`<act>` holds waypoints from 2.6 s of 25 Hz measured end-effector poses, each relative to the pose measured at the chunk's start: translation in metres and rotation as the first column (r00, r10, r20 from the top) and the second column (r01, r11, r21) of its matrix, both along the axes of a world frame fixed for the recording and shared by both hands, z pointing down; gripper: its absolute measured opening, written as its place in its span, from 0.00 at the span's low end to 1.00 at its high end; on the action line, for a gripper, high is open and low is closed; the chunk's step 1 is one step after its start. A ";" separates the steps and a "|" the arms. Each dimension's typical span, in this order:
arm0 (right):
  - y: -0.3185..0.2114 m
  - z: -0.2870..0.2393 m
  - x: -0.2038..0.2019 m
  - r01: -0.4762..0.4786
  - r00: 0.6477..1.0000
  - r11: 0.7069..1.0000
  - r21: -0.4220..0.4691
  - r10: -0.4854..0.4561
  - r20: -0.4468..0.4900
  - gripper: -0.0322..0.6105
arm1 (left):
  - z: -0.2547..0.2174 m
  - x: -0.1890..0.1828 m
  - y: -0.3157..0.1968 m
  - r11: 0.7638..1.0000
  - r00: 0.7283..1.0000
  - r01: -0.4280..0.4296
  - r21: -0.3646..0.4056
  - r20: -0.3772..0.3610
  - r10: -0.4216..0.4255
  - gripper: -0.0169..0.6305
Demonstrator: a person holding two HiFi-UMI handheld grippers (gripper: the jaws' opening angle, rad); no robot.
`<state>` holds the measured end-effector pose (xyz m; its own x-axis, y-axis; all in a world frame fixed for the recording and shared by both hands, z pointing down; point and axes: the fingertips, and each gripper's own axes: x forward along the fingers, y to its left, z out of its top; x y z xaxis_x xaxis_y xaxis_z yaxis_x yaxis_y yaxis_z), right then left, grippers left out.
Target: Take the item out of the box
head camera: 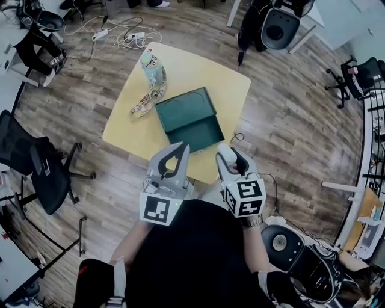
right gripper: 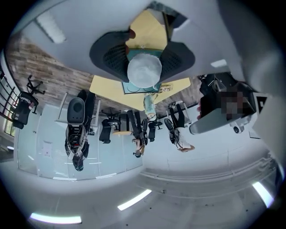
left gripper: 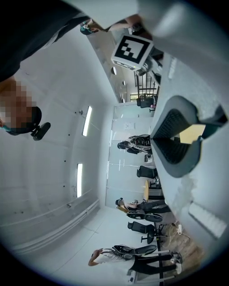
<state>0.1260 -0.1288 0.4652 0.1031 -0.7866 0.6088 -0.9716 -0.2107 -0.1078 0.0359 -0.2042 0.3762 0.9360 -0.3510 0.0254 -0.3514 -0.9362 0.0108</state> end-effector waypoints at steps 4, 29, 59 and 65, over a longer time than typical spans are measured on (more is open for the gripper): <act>0.001 -0.027 0.004 -0.021 0.999 0.997 0.079 0.024 -0.040 0.34 | -0.011 0.008 0.002 1.000 1.000 -0.014 0.013 -0.015 0.014 0.03; -0.013 -0.185 0.020 0.000 0.988 0.876 0.482 0.075 -0.136 0.34 | -0.084 0.014 -0.016 0.994 0.996 0.026 0.105 -0.088 -0.017 0.03; 0.001 -0.207 0.014 -0.011 0.980 0.797 0.604 0.127 -0.150 0.33 | -0.084 0.004 -0.005 0.992 0.996 0.019 0.126 -0.087 -0.008 0.03; 0.001 -0.205 0.010 0.004 0.979 0.800 0.599 0.118 -0.164 0.33 | -0.083 0.005 0.001 0.993 0.996 0.007 0.119 -0.090 0.004 0.03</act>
